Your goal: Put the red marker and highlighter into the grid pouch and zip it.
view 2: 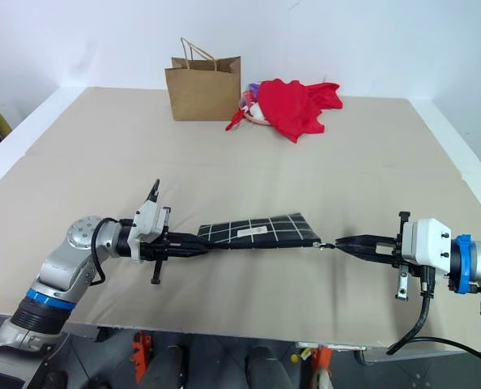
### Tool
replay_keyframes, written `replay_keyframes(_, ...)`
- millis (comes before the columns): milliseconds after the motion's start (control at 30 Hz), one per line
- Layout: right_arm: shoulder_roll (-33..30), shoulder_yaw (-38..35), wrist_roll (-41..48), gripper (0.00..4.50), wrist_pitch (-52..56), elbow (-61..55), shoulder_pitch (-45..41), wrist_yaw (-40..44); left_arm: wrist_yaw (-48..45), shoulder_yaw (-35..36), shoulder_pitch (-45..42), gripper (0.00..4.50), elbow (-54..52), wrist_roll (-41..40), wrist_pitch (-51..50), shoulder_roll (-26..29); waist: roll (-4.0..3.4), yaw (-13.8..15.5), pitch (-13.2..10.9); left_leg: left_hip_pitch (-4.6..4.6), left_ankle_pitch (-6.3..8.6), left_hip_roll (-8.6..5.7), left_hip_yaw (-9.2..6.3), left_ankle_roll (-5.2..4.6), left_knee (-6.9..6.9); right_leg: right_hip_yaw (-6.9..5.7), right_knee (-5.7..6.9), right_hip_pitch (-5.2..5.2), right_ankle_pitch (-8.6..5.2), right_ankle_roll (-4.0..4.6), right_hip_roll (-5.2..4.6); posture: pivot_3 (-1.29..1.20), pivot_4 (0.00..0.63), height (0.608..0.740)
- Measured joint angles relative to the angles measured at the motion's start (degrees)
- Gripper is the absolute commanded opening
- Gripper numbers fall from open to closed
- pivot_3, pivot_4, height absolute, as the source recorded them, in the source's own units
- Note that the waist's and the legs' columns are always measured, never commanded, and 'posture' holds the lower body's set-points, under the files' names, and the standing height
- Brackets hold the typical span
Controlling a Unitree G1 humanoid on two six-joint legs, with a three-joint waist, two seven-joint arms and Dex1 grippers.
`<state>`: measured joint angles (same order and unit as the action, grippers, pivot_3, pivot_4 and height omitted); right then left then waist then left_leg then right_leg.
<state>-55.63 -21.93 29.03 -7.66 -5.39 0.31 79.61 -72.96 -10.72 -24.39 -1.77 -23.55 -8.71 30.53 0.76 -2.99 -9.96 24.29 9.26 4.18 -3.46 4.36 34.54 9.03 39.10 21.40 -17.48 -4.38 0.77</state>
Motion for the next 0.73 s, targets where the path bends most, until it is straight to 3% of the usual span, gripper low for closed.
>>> replay_keyframes(33,0.0,0.0,0.2,0.05,0.8,-0.1,0.0,-0.3,0.0,0.0,-0.2,0.0,0.2,0.1,0.0,0.0,0.0,0.0,0.0,0.0,0.0,0.0,0.0,0.0,0.0,0.0,0.0,0.0,0.0,0.0,0.0,0.0,0.15,0.74)
replay_keyframes(67,0.0,0.0,0.5,0.01,1.9,-0.4,0.0,-1.0,0.0,0.0,-0.4,0.4,0.3,0.1,-0.2,0.0,0.0,0.0,0.0,0.0,0.0,0.0,0.0,0.0,0.0,0.0,0.0,0.0,0.0,-0.01,0.0,0.0,0.15,0.74)
replay_keyframes(167,0.4,0.0,4.7,0.85,12.6,-2.2,-1.0,-6.9,1.2,0.1,-1.1,1.53,1.5,0.2,-3.3,0.1,0.0,0.0,0.0,0.01,0.0,0.0,-0.01,0.0,-0.01,0.0,0.0,0.0,-0.01,-0.01,0.0,0.0,0.15,0.74)
replay_keyframes(367,7.3,1.3,11.8,3.79,32.4,-4.4,-5.3,-23.5,6.1,2.8,-1.4,4.45,3.2,-0.6,-9.0,-0.4,0.02,0.1,0.0,0.05,0.0,-0.01,-0.04,0.0,-0.02,0.0,0.0,0.02,-0.02,-0.02,0.0,0.0,0.15,0.74)
replay_keyframes(433,9.5,1.7,11.7,4.45,34.6,-3.9,-5.6,-27.3,8.8,4.7,-1.9,4.5,3.5,-1.2,-10.5,-0.6,0.02,0.1,0.0,0.06,0.0,-0.04,-0.04,0.0,-0.04,0.0,-0.01,0.04,-0.03,-0.04,-0.02,0.0,0.15,0.74)
replay_keyframes(733,17.5,-0.6,6.1,4.45,30.8,-0.5,-2.5,-37.6,24.4,11.7,2.1,4.5,5.0,0.7,-11.9,-3.1,0.01,0.2,0.0,0.08,0.03,-0.1,-0.04,-0.03,-0.13,-0.01,-0.02,0.04,-0.13,-0.1,-0.1,0.0,0.15,0.74)
